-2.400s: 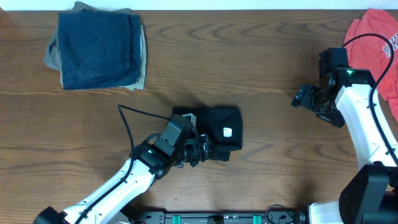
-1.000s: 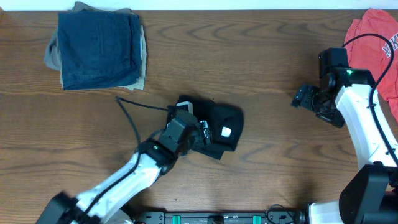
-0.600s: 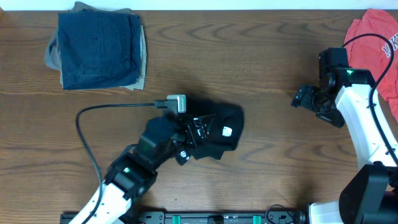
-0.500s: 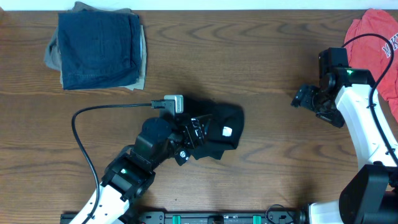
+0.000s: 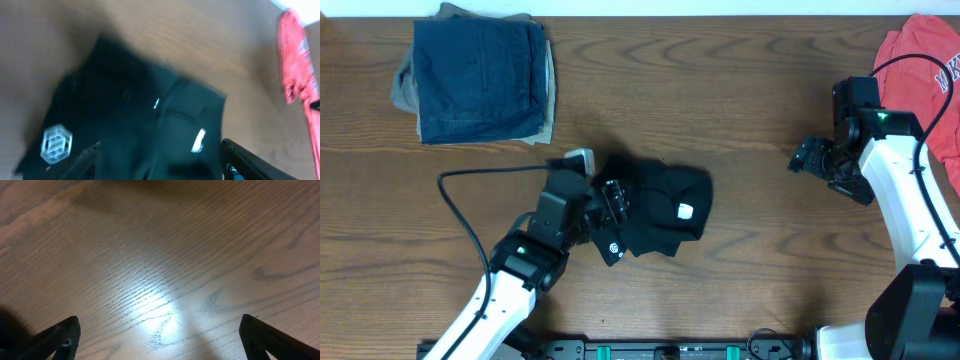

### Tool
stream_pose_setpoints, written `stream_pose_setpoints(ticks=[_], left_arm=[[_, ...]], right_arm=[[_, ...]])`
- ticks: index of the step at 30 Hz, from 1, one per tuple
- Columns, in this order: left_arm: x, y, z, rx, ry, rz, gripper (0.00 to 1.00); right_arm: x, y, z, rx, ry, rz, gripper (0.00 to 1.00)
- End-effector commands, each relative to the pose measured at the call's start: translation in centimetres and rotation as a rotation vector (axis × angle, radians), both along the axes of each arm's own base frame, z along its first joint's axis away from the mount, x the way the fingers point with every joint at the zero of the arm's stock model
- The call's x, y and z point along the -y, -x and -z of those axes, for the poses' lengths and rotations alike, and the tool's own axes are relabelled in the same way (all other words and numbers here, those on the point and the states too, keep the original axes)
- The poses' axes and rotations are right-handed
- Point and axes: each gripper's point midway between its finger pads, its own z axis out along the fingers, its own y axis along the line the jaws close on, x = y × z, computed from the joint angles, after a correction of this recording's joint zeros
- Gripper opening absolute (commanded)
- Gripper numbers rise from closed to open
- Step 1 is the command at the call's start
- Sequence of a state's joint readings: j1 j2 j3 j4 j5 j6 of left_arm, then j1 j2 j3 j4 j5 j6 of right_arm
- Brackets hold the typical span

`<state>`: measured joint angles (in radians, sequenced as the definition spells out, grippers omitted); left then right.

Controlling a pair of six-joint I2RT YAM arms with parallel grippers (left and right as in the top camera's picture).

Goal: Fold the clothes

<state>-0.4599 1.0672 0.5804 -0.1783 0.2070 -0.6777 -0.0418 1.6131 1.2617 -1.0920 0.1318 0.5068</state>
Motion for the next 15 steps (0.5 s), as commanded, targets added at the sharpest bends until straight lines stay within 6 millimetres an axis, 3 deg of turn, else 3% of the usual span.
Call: stream_pose_setpoints(ticks=[1,6,15], left_arm=[[0.8,1.6,0.9,-0.135,0.063,0.006,0.75],[-0.1,3.4,3.5,-0.308,0.05,-0.078,0.74],[-0.5,3.9,8.8,-0.506,0.003,-0.185,0.75]], right_arm=[[0.4,-0.1,-0.2,0.003,0.019,-0.002,0.99],[0.4,-0.1,-0.2,0.003,0.019,-0.002,0.99],[0.4,-0.1,-0.2,0.003,0.019,-0.002,0.99]])
